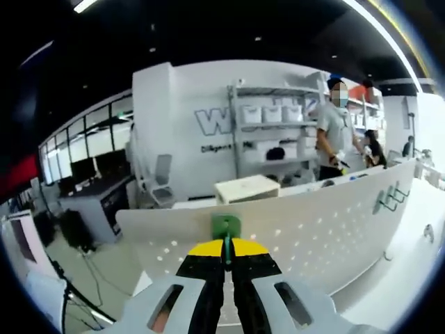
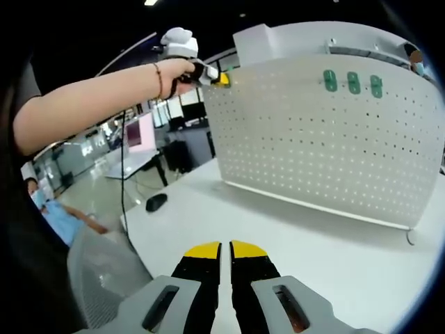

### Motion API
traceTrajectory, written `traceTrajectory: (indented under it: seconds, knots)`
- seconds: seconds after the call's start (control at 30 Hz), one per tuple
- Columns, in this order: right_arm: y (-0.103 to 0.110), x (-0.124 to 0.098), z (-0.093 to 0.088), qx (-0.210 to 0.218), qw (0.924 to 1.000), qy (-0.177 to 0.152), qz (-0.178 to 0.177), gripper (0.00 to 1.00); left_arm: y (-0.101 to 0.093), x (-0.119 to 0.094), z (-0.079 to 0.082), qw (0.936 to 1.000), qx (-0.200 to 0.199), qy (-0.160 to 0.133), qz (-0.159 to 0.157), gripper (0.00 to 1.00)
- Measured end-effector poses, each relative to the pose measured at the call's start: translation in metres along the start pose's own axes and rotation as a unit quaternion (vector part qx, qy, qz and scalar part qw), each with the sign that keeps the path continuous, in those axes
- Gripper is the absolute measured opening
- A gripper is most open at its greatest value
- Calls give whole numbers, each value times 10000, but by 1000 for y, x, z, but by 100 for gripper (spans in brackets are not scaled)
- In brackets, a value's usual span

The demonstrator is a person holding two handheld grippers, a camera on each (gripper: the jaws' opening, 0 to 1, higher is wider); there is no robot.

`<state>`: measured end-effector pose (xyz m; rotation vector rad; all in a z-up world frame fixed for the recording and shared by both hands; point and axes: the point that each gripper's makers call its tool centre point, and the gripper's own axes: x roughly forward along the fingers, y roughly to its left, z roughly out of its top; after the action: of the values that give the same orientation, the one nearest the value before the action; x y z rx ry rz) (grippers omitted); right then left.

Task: Insert the hook assembly into the mounting plate slot until the hook locks in place.

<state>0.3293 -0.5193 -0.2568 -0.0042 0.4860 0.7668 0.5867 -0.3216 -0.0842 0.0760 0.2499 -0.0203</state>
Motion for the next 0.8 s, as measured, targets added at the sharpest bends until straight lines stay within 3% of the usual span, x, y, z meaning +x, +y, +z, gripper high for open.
traceTrajectory:
  seconds: [0.33, 0.5, 0.6, 0.8]
  knots:
    - [-2, -1, -1, 21, 10000, 3, -20, 3, -4, -7, 0, 10000, -65, -71, -22, 2]
    - [-2, 0, -1, 37, 10000, -4, -27, 3, 1, -7, 8, 9997, -176, -172, -25, 2]
    - [-1, 1, -2, 28, 10000, 4, -3, 3, -1, -1, -5, 9997, -211, 81, -124, 2]
    - [1, 2, -1, 18, 10000, -11, 12, 3, 2, 4, -18, 9994, -225, 236, -116, 2]
